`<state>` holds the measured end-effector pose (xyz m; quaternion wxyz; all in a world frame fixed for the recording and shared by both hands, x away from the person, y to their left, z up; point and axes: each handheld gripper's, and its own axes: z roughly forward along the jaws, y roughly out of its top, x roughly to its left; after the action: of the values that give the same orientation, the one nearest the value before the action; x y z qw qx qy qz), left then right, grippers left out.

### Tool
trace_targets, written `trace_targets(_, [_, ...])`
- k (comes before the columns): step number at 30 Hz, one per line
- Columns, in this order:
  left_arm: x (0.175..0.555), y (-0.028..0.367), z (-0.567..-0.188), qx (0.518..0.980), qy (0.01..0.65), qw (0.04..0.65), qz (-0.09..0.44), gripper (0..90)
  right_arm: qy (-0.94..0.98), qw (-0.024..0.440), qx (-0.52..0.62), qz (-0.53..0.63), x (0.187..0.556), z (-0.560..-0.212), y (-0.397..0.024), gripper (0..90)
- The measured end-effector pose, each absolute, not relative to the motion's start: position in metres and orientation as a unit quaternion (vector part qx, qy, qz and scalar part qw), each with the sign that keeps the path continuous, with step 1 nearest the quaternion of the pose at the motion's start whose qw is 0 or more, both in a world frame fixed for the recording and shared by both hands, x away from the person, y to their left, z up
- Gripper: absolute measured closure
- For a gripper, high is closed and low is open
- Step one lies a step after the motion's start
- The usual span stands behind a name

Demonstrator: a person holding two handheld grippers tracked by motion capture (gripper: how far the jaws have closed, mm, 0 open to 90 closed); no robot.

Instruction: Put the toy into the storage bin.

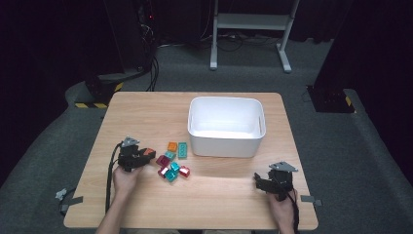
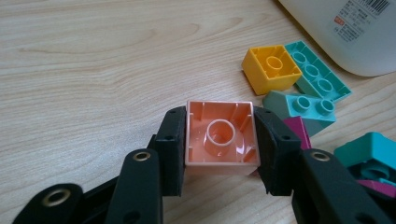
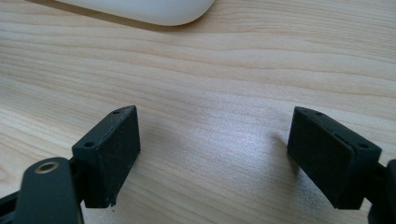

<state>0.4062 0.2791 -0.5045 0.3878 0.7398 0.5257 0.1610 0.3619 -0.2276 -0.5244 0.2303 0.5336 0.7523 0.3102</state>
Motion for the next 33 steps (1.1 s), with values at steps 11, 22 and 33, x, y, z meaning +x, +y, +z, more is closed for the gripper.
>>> trace_targets(11, [0.405, 0.275, -0.482, 0.734, 0.510, 0.426, 0.139, 57.9, 0.752, 0.230, 0.534, 0.310, 0.362, -0.524, -0.228, 17.0])
trace_targets(22, [0.407, 0.274, -0.465, 0.732, 0.506, 0.436, 0.135, 58.0, 0.753, 0.230, 0.533, 0.310, 0.362, -0.524, -0.227, 17.0])
trace_targets(33, [0.408, 0.269, -0.448, 0.735, 0.499, 0.439, 0.136, 58.1, 0.753, 0.230, 0.533, 0.311, 0.362, -0.524, -0.228, 17.1])
